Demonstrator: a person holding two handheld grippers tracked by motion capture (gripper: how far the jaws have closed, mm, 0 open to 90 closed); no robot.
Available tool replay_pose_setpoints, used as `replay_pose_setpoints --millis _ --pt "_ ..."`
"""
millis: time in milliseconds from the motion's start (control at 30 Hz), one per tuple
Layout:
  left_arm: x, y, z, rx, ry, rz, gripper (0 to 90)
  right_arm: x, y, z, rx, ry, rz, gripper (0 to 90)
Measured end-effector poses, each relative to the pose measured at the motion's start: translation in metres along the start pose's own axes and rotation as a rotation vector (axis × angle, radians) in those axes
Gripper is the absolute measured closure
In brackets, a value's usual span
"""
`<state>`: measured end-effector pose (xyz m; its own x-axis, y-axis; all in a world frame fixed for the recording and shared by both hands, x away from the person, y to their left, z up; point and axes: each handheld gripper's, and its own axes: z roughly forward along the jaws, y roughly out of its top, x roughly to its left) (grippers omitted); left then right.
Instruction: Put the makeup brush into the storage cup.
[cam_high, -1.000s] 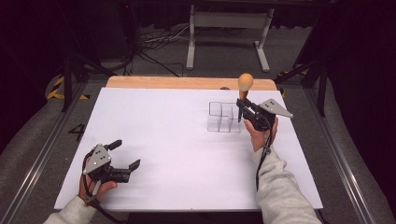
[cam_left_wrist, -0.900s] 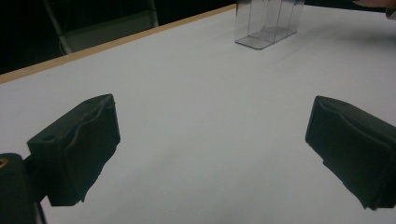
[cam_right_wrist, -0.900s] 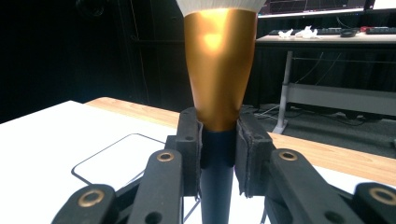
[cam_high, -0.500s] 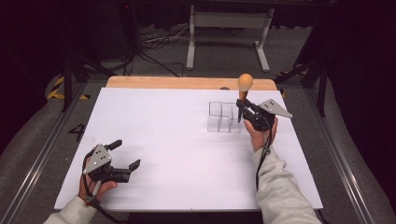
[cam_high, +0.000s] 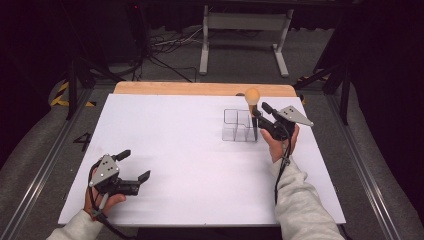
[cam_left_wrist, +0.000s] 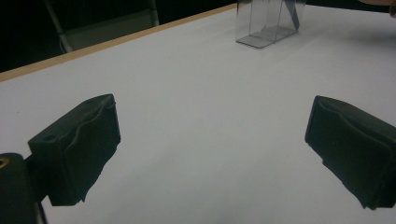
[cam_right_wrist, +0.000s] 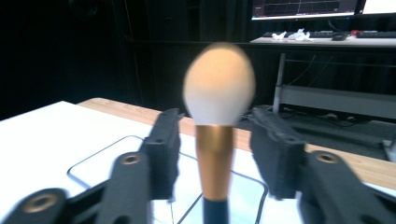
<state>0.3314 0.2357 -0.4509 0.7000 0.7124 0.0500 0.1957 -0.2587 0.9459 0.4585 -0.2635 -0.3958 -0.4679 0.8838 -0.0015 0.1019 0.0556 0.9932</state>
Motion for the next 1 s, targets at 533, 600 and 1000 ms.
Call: replay_pose_setpoints --millis 533,600,1000 --pt "0.0 0.0 0.0 -0.001 -0.001 0.001 3.9 0.007 0.007 -0.002 -0.02 -0.002 -0.053 27.3" --pt "-0.001 0.0 0.0 -0.002 0.0 0.0 3.9 0.008 0.008 -0.003 -0.023 -0.006 -0.057 26.0" --pt "-0.001 0.0 0.001 0.001 0.004 0.0 3.9 0.012 0.015 -0.007 -0.036 -0.013 -0.096 16.1"
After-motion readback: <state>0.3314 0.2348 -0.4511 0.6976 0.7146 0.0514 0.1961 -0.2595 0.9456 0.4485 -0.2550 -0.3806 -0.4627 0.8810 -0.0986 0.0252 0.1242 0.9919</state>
